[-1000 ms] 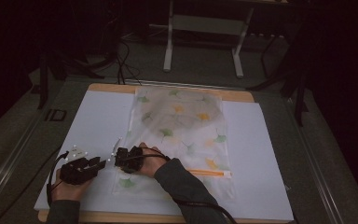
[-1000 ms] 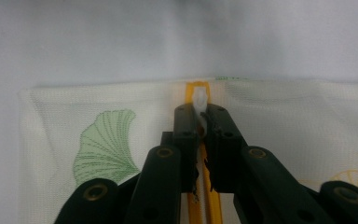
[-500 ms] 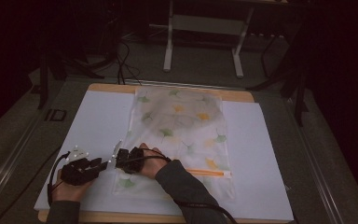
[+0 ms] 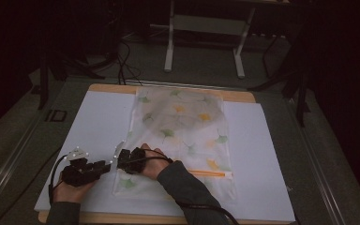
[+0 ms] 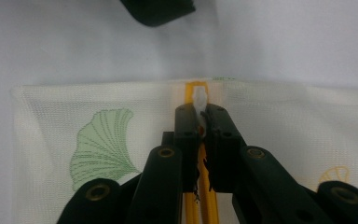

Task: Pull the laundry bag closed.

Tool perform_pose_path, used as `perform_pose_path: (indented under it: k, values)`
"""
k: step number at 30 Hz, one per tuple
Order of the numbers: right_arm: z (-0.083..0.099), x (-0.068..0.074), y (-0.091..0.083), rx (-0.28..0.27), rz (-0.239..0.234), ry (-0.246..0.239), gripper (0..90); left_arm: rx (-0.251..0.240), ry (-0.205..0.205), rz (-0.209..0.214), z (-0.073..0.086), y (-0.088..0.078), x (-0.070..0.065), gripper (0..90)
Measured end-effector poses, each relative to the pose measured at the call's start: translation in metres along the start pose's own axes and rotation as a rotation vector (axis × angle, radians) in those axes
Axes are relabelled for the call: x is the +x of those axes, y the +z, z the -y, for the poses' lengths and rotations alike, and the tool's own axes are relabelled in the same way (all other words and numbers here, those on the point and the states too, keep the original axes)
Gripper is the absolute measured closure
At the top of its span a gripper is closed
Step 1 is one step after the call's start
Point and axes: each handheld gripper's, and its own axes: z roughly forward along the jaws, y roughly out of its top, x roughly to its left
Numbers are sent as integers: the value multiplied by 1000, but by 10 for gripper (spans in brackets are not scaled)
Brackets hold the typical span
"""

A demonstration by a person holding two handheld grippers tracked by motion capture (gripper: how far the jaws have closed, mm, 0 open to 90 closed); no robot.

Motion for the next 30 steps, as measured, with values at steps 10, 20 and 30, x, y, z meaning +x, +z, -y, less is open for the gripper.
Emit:
perform_pose_path:
  k: [10,20,30]
  values:
    - [2,-1,-5,-21,8,1,843,56,-52,80,1,11,0,599]
    - [5,0,-8,-37,10,0,843,79,-77,157,0,22,-4,596]
    - [6,0,-10,-60,13,-8,843,140,-69,186,-3,37,-8,641]
